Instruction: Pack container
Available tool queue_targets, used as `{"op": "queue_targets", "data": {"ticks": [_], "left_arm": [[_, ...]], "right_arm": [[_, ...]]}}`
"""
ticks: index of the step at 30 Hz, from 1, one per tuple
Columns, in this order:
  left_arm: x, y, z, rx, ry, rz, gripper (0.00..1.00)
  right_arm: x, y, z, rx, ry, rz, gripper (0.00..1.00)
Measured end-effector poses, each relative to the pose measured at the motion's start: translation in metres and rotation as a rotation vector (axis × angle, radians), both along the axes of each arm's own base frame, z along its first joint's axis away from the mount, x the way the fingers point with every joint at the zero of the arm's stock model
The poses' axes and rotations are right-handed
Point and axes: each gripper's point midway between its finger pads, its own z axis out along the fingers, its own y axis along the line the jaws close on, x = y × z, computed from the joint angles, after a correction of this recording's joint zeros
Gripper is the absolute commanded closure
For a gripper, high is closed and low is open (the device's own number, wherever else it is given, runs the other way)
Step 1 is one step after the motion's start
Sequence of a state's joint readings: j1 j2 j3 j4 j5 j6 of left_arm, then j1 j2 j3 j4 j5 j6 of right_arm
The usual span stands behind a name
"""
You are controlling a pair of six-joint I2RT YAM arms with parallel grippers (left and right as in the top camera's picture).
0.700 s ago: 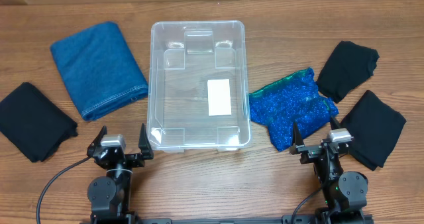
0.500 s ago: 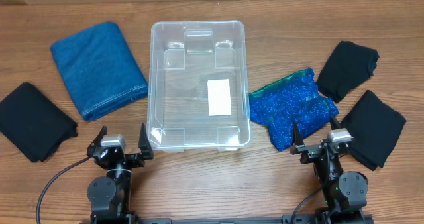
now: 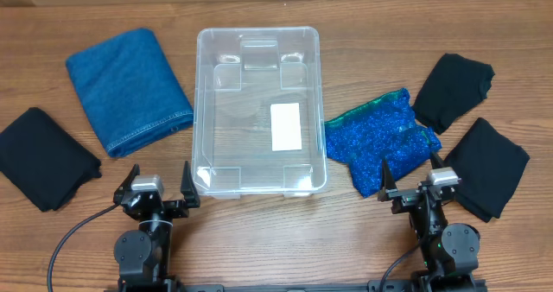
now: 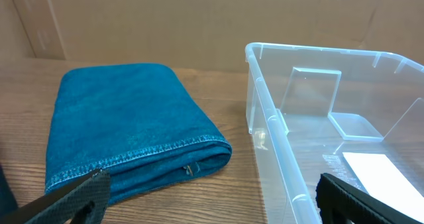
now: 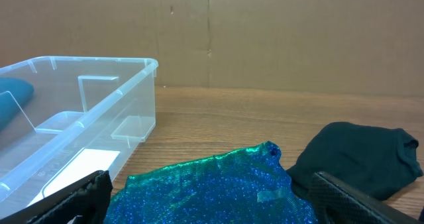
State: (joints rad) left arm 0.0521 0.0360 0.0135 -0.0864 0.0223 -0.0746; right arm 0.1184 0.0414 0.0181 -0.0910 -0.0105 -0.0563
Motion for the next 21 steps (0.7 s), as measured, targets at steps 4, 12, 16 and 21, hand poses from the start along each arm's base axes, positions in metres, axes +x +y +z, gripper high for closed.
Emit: {"op": "queue_targets", "data": {"ticks": [4,12,16,21], "left_arm": [[0.0,0.0,0.0,0.0,0.0,0.0,0.0],[0.0,0.0001,0.0,0.0,0.0,0.0,0.0],[0.0,0.0001,0.0,0.0,0.0,0.0,0.0],[0.0,0.0001,0.0003,0.0,-0.001,0.0,0.0]], "right_arm": [[0.0,0.0,0.0,0.0,0.0,0.0,0.0],[0.0,0.0,-0.0001,0.0,0.0,0.0,0.0],[0.0,-0.0001,-0.0001,0.0,0.0,0.0,0.0],[0.0,-0.0002,0.0,0.023,0.003,-0.002,0.0]]}}
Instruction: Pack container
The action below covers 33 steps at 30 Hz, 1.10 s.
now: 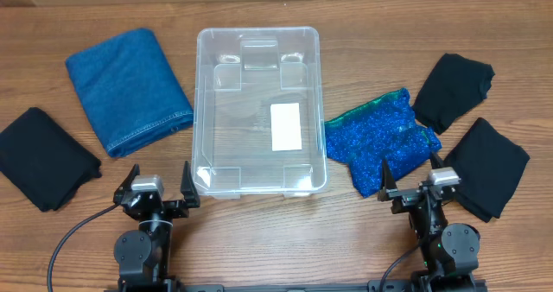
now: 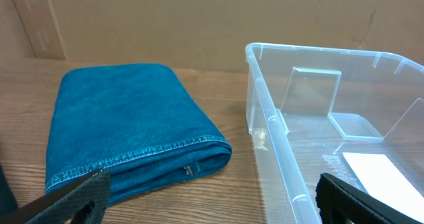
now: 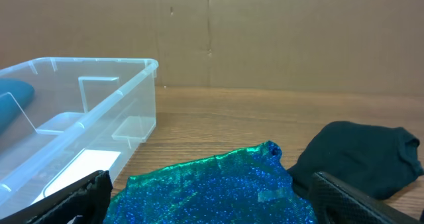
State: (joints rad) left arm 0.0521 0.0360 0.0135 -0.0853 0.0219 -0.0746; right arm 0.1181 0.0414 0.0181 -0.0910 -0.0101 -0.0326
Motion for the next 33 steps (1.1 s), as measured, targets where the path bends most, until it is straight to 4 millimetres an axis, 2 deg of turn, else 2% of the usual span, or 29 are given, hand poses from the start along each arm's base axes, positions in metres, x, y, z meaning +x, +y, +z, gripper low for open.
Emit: {"op": "queue_targets", "data": {"ticks": [4,7,10,14,16,17,19,24,29,33], "left_arm": [[0.0,0.0,0.0,-0.03,-0.002,0.003,0.0],[-0.001,0.0,0.0,-0.115,0.008,0.013,0.0],[-0.004,0.0,0.008,-0.184,0.022,0.023,0.0],[-0.011,0.0,0.056,-0.231,0.009,0.028,0.0],[-0.014,0.001,0.078,-0.241,0.035,0.04,0.0],[-0.016,0.002,0.086,-0.245,0.086,0.055,0.0],[-0.016,0.004,0.094,-0.246,0.173,0.079,0.0],[-0.005,0.008,0.12,-0.233,0.401,0.121,0.0],[0.006,0.008,0.137,-0.206,0.547,0.118,0.0],[0.016,0.007,0.139,-0.156,0.609,0.095,0.0]], "right_arm": [[0.0,0.0,-0.004,0.057,0.024,-0.006,0.0],[-0.001,-0.004,-0.013,0.088,0.081,-0.032,0.0],[-0.003,-0.008,-0.005,0.1,0.127,-0.056,0.0],[-0.004,-0.013,0.035,0.124,0.183,-0.096,0.0],[-0.003,-0.014,0.045,0.137,0.229,-0.11,0.0],[0.0,-0.016,0.057,0.134,0.291,-0.126,0.0],[0.002,-0.016,0.06,0.132,0.405,-0.144,0.0],[0.023,-0.005,0.073,0.125,0.656,-0.13,0.0],[0.036,0.005,0.068,0.143,0.836,-0.111,0.0],[0.044,-0.005,0.029,0.312,1.001,-0.213,0.0]]}}
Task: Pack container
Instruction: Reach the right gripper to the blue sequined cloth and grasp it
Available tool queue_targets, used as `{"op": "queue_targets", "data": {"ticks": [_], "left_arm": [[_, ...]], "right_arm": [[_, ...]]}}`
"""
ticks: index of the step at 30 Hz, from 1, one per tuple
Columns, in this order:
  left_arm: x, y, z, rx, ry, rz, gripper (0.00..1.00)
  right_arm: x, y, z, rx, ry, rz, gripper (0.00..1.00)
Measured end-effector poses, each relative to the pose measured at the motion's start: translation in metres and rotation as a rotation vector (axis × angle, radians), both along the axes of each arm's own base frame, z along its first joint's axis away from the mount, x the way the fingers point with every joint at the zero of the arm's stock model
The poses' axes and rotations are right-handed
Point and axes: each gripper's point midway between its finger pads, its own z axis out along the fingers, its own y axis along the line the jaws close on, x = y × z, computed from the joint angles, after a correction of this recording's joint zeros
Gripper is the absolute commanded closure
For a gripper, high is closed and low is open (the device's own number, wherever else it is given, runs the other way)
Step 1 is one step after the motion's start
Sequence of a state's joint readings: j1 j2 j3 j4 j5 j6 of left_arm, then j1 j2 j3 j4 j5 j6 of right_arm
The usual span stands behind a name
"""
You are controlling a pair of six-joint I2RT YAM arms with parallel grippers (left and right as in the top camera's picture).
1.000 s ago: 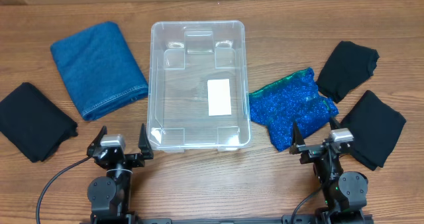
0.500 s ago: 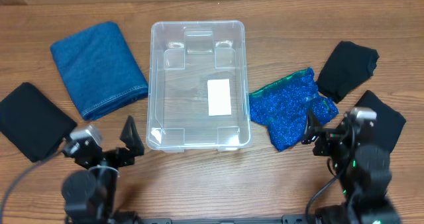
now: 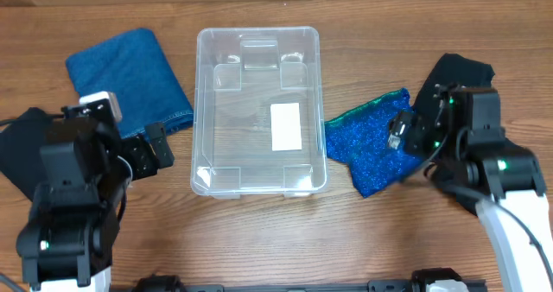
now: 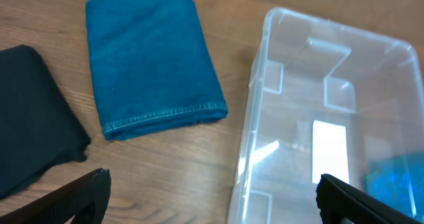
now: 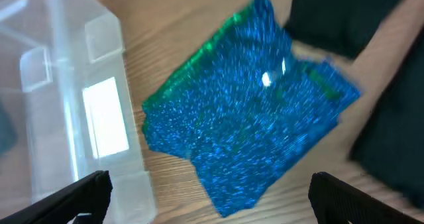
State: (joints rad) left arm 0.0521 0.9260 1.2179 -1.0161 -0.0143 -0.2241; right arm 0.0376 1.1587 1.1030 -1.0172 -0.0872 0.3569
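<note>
The clear plastic container [image 3: 259, 33] stands empty mid-table, a white label on its floor. A folded blue towel [image 4: 152, 58] lies left of it and a black cloth [image 4: 33, 118] further left. A sparkly blue cloth [image 5: 252, 118] lies right of the container. My left gripper [image 4: 212, 211] hangs open, raised above the table by the container's near left corner. My right gripper [image 5: 209, 207] is open too, raised over the near edge of the sparkly cloth. Neither holds anything.
Two black cloths lie right of the sparkly cloth, one at the back [image 3: 458, 67] and one nearer [image 5: 397, 138], mostly under my right arm in the overhead view. Brown cardboard walls off the table's far edge.
Both arms have risen from their low rest at the table's front edge and now look down: the left over the towel and container, the right over the sparkly cloth. No object has moved.
At both earlier moments the arms rested low at the front edge, grippers open, looking level across the table. Now both are raised and reaching in, still open, with every cloth and the container where it was.
</note>
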Motion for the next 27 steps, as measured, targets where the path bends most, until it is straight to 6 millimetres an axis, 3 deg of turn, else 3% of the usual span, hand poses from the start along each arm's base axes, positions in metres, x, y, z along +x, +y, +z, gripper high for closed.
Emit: {"op": "queue_targets", "data": {"ticks": [5,11,23,24,26,27], "left_arm": [[0.003,0.0,-0.008,0.024,0.038,-0.027,0.0],[0.004,0.0,-0.009,0.032,0.04,-0.035,0.0],[0.004,0.0,-0.009,0.032,0.04,-0.035,0.0],[0.004,0.0,-0.009,0.032,0.04,-0.035,0.0],[0.004,0.0,-0.009,0.032,0.04,-0.035,0.0],[0.004,0.0,-0.009,0.032,0.04,-0.035,0.0]], "right_arm": [[-0.011,-0.008,-0.075,0.192,0.221,-0.171,0.0],[-0.028,-0.008,-0.132,0.338,0.27,-0.276,0.0],[-0.006,-0.008,-0.174,0.386,0.207,-0.281,0.0],[-0.001,-0.008,-0.174,0.392,0.198,-0.279,0.02],[0.007,-0.007,-0.174,0.404,0.179,-0.269,0.23],[0.01,-0.007,-0.174,0.406,0.173,-0.258,0.38]]}}
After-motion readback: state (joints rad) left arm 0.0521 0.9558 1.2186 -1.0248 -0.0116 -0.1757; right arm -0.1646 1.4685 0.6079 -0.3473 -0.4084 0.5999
